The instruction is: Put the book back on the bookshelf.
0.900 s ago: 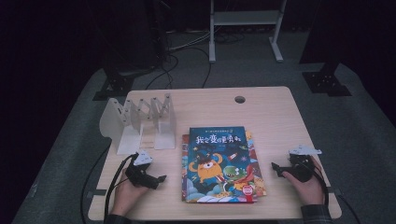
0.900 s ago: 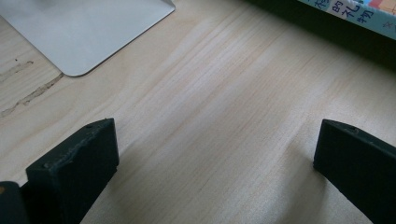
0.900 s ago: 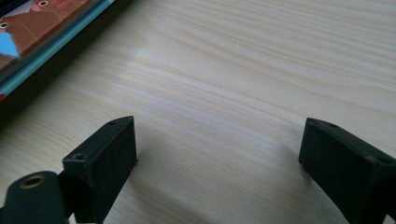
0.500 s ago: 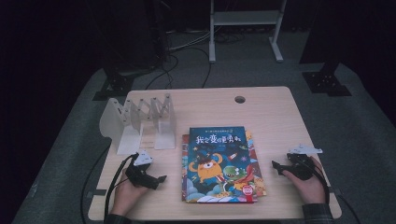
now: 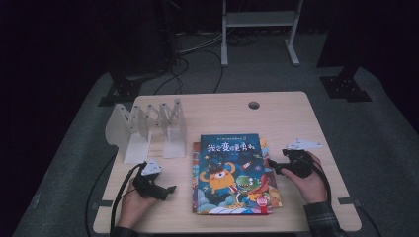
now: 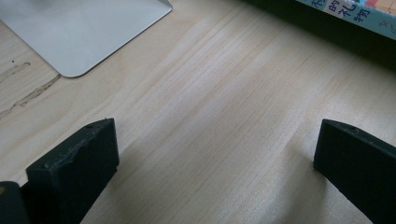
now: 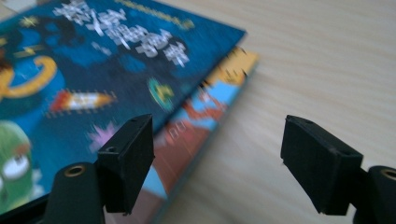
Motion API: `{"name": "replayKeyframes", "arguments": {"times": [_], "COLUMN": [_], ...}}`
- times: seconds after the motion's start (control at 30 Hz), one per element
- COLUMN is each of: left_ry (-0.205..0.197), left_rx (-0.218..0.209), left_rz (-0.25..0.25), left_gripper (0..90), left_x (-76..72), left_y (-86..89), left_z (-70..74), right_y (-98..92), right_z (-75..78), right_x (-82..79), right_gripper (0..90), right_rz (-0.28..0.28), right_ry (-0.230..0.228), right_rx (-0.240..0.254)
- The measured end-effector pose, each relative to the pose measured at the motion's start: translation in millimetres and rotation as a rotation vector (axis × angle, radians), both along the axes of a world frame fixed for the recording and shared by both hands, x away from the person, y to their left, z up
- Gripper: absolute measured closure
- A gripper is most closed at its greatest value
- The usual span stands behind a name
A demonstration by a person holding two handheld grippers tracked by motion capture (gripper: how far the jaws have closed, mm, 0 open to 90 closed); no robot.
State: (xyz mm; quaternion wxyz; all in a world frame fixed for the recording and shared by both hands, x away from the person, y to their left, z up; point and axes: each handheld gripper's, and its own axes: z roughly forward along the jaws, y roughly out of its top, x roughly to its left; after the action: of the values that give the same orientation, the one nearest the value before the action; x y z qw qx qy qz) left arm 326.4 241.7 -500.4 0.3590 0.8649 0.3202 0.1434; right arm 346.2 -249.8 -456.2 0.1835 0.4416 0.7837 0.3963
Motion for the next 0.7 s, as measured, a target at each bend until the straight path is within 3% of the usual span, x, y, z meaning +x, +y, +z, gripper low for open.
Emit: {"name": "replayKeyframes", "arguments": {"times": [0.3,0.53,0.63,0.7], "left_ry": [0.0,0.001,0.0,0.0], "left_rx": [0.0,0.0,0.0,0.0], "left_rz": [0.0,0.0,-0.003,-0.004], "left_gripper": [0.0,0.0,0.0,0.0], "left_x": [0.0,0.0,-0.1,-0.1], "left_y": [0.0,0.0,-0.1,-0.1], "left_z": [0.0,0.0,0.1,0.1], "right_y": [33.8,40.4,43.2,45.9], "right_z": [-3.5,-12.9,-15.5,-15.2], "right_x": [19.7,27.4,29.4,28.6], "right_gripper": [26.2,25.8,26.1,25.3], "right_rz": [0.044,0.057,0.094,0.096], "right_ry": [0.012,0.044,0.065,0.064], "right_rx": [0.005,0.039,0.075,0.063]}}
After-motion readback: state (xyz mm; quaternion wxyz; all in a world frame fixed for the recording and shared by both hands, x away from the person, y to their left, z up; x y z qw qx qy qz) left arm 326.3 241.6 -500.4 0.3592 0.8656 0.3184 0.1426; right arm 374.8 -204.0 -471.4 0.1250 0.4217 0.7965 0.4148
